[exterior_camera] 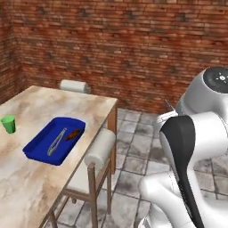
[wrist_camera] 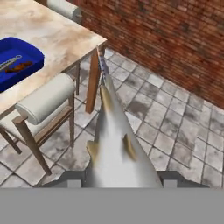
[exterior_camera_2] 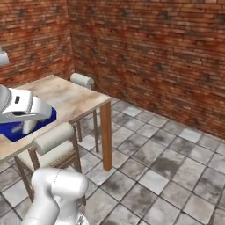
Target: Gather the mushroom and lime from the fridge and place them on a tray on the dining counter. Then gather the chicken drumstick and fish from the fridge and place them on the other tray.
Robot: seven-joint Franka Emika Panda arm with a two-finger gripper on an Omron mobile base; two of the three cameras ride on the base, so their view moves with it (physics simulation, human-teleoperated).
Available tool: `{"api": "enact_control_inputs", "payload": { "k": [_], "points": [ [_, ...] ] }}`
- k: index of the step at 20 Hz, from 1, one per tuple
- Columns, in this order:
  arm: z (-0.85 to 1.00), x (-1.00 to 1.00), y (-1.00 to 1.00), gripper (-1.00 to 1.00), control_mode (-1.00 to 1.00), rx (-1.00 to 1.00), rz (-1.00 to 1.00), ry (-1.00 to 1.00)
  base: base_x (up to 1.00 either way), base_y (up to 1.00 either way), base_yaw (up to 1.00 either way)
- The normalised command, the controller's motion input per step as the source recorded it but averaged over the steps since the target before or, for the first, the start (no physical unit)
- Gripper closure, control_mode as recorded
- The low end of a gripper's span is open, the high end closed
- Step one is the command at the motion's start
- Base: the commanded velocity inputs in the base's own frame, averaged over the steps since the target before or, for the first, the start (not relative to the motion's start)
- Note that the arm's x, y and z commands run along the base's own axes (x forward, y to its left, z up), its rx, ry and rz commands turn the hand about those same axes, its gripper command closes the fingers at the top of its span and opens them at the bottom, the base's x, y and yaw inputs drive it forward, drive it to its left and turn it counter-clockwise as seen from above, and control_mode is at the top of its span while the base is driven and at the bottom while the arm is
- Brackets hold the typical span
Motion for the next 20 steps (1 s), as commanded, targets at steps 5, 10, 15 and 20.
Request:
{"api": "enact_control_inputs", "payload": {
  "k": [5, 10, 15, 20],
  "points": [
    [0.00, 0.00, 0.00, 1.00, 1.00, 0.00, 0.00, 0.00, 0.08, 0.05, 0.68],
    [0.00, 0.00, 0.00, 1.00, 1.00, 0.00, 0.00, 0.00, -0.01, 0.46, 0.30],
    [0.00, 0.00, 0.00, 1.00, 1.00, 0.00, 0.00, 0.00, 0.35, 0.65, 0.04],
    [0.00, 0.00, 0.00, 1.00, 1.00, 0.00, 0.00, 0.00, 0.25, 0.94, 0.00]
  ]
}}
